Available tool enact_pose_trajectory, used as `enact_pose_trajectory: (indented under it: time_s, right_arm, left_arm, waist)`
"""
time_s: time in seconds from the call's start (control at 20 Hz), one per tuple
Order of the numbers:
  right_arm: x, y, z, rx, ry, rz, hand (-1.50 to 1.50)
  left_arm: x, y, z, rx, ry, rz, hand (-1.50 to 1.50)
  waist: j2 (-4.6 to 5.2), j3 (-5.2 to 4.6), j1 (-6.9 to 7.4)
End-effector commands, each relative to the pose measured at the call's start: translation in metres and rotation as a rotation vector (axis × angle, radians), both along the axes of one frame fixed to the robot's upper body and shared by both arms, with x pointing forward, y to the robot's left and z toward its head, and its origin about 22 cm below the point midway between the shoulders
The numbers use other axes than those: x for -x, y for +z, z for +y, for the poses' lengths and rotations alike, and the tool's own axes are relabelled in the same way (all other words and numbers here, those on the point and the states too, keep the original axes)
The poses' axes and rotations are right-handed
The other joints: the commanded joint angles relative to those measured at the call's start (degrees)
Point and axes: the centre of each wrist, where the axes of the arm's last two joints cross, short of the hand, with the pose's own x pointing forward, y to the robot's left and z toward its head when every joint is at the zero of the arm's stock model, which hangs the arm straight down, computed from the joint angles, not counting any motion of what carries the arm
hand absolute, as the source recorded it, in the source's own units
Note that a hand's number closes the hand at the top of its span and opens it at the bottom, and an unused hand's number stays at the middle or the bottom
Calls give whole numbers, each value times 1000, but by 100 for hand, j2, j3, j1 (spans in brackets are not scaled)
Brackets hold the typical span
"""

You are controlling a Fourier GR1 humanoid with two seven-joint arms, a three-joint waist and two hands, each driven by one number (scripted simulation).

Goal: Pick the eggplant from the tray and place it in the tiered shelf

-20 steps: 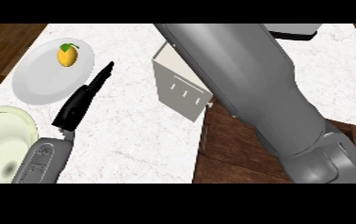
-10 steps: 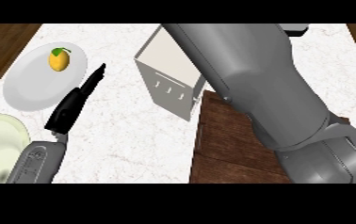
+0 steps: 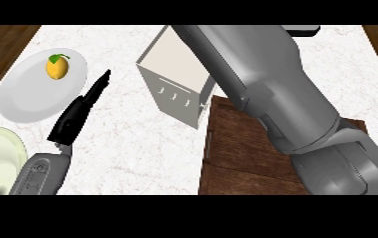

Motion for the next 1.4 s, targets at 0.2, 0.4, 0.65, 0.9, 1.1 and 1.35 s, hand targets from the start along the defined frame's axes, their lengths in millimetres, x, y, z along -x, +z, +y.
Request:
enact_pose_trajectory:
  time_s: [0.2, 0.4, 0.65, 0.9, 1.1, 1.35]
  right_arm:
    - [-9, -47, -4, -88, -181, 27, 150]
    - [-12, -68, -10, -80, -230, 52, 150]
    - [-12, -78, -21, -271, -219, -8, 150]
    - [-5, -76, -18, -337, -123, -157, -150]
    - [11, -51, -6, -373, -25, -379, -150]
    - [23, -28, -4, -329, -62, -580, -150]
  left_arm:
    - [2, -7, 4, -10, 23, 11, 0]
    - [2, -6, 6, -2, 32, -3, 0]
    - [9, -3, 22, 2, 65, 8, 0]
    - [16, -9, 18, 14, 59, 3, 0]
    - [14, -3, 21, 5, 70, 19, 0]
    - [21, -11, 38, -11, 120, 35, 0]
  waist:
    - [8, 3, -96]
    - [-16, 6, -145]
    - [-67, 20, -279]
    - [-54, 21, -278]
    - [-111, 26, -348]
    - [-164, 23, -651]
